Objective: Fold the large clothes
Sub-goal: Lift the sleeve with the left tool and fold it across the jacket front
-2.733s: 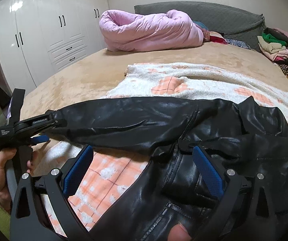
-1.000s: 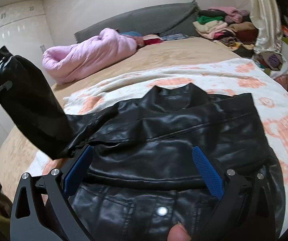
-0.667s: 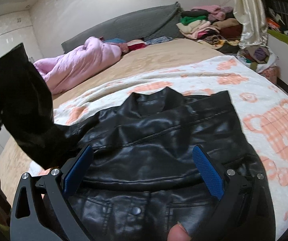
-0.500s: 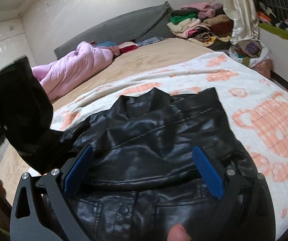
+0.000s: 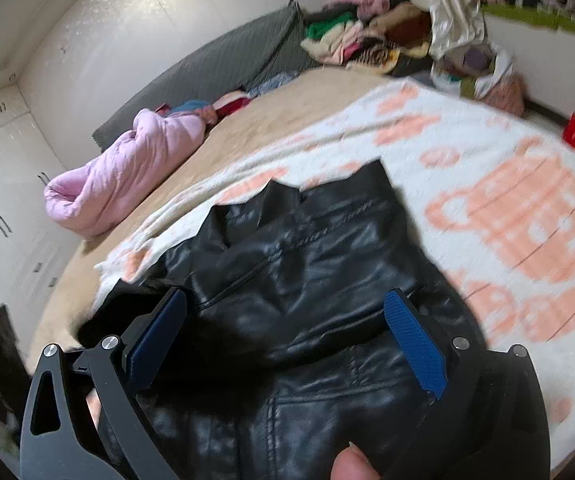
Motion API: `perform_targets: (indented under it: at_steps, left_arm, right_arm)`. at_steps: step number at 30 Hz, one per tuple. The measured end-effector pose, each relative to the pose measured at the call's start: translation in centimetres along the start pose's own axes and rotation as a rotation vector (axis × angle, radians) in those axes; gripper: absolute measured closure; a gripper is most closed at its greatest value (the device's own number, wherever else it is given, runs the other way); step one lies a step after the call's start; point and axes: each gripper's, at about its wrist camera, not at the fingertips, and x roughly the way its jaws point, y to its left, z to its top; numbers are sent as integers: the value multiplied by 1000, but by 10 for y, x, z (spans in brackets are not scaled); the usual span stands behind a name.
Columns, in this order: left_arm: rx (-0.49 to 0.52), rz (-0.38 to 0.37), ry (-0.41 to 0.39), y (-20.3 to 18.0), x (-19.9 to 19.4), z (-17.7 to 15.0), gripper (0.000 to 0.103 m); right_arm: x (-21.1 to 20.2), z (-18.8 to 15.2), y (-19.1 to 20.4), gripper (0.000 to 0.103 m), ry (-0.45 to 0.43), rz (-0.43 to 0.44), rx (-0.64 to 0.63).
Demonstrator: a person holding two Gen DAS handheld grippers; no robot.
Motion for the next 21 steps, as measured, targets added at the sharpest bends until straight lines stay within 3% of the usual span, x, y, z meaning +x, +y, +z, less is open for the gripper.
perform_targets:
  at_steps: [5, 6, 7, 9, 11, 13, 21]
  left_arm:
    - [63, 14, 75, -8, 21, -17, 95]
    - [79, 11, 94, -9, 26, -20, 90]
    - [94, 4, 115, -13, 29, -23, 78]
    - [139, 14, 144, -19, 32, -30, 68]
    - [160, 21, 153, -23, 31, -34, 50]
    - [167, -5, 183, -24, 30, -39, 33]
    - [144, -81, 200, -18, 10, -44, 17]
  right_arm:
    - [21, -11, -3, 5, 104, 135, 81]
    - [24, -14, -2, 5, 120, 158, 96]
    - [29, -17, -2, 5, 140, 186, 115]
    - [38, -23, 0, 6, 182, 245, 159]
    - [44, -26, 3, 18, 208, 274, 178]
    - [50, -29, 6, 22, 233, 289, 191]
    - [68, -38, 19, 31, 290, 329, 207]
